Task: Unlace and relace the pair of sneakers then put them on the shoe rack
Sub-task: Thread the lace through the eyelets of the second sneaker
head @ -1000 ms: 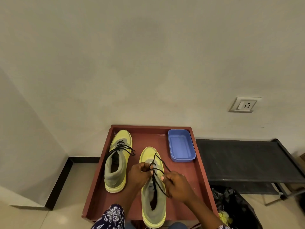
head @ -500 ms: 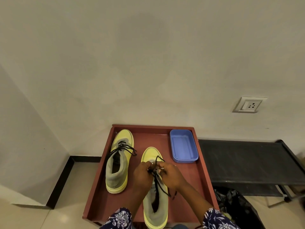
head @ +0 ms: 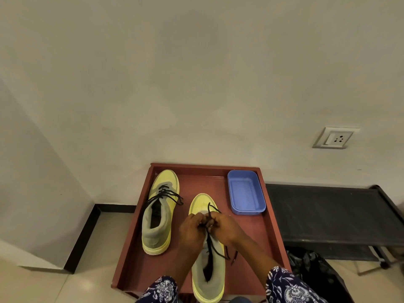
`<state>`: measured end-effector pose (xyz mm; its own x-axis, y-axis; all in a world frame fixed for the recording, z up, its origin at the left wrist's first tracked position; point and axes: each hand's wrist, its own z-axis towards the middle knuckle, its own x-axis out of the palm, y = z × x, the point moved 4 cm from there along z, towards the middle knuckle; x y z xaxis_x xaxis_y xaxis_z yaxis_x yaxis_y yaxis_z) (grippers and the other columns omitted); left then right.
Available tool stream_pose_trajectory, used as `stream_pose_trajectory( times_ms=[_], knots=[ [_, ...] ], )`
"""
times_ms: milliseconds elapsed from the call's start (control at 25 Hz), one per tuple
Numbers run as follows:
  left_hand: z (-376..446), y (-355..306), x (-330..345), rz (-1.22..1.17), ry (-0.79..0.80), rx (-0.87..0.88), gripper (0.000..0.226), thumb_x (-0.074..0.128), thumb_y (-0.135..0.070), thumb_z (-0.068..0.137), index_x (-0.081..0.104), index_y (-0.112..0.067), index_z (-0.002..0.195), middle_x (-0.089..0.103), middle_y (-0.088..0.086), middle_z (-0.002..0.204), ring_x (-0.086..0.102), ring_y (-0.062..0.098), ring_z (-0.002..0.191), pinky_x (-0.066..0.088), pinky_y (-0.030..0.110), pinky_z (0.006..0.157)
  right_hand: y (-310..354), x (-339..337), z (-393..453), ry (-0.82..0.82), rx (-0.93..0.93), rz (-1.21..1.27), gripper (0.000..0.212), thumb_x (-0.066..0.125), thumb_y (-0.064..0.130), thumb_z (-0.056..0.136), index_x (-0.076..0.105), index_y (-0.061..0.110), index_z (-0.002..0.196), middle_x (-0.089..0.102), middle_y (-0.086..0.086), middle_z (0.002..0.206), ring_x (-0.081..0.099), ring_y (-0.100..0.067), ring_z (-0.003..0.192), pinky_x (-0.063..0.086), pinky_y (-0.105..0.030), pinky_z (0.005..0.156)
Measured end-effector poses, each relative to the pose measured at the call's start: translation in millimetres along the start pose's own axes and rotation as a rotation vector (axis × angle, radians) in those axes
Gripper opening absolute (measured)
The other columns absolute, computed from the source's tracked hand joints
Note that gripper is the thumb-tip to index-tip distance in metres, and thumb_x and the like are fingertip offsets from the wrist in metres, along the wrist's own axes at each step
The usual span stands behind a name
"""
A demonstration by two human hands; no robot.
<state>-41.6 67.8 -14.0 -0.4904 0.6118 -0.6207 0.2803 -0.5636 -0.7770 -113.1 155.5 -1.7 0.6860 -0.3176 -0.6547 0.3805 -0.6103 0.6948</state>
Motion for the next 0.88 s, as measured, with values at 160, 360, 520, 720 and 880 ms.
stream_pose_trajectory(
  times_ms=[160,360,520,720,880],
  knots=[
    [3,3,0,-0.003,0.030,-0.050,0.016,0.049,-0.003,0.071,0.063,-0.002,0.078,0.048,-0.011,0.066,0.058,0.022,0.073,0.036,0.019,0.060,1,-6,-5,-0.071,-0.007,-0.025,0.014,0.053,0.002,0.084,0.055,0.016,0.082,0.058,0.003,0.080,0.053,-0.015,0.077,0.039,-0.011,0.061],
    [-2,7,-4,-0.055,0.124,-0.105,0.017,0.056,0.001,0.079,0.066,-0.004,0.092,0.068,0.004,0.091,0.061,0.017,0.086,0.040,0.018,0.073,4,-2,-6,-0.123,-0.003,-0.040,0.017,0.056,0.010,0.085,0.050,0.023,0.076,0.058,0.003,0.082,0.053,-0.016,0.078,0.036,-0.014,0.056],
    [-7,5,-5,-0.089,0.177,-0.164,0.009,0.055,-0.005,0.084,0.061,-0.013,0.086,0.064,0.001,0.083,0.061,0.020,0.081,0.042,0.024,0.071,8,-1,-9,-0.103,0.002,0.008,0.007,0.056,0.012,0.087,0.060,0.016,0.089,0.063,-0.003,0.089,0.052,-0.013,0.077,0.036,-0.011,0.057],
    [-6,2,-4,-0.146,0.199,-0.266,0.027,0.055,-0.014,0.089,0.046,-0.029,0.069,0.059,0.001,0.076,0.055,0.017,0.074,0.046,0.033,0.073,10,-4,-11,-0.106,0.001,0.053,0.012,0.051,0.015,0.091,0.060,0.009,0.096,0.059,0.001,0.091,0.051,-0.011,0.075,0.035,-0.010,0.057],
    [-8,1,-3,-0.191,0.182,-0.332,0.025,0.054,-0.016,0.090,0.049,-0.029,0.069,0.062,0.003,0.080,0.057,0.018,0.077,0.046,0.032,0.076,13,-7,-16,-0.098,0.006,0.015,0.019,0.047,0.016,0.093,0.060,0.004,0.096,0.063,-0.009,0.096,0.051,-0.014,0.078,0.038,-0.017,0.060]
  ],
)
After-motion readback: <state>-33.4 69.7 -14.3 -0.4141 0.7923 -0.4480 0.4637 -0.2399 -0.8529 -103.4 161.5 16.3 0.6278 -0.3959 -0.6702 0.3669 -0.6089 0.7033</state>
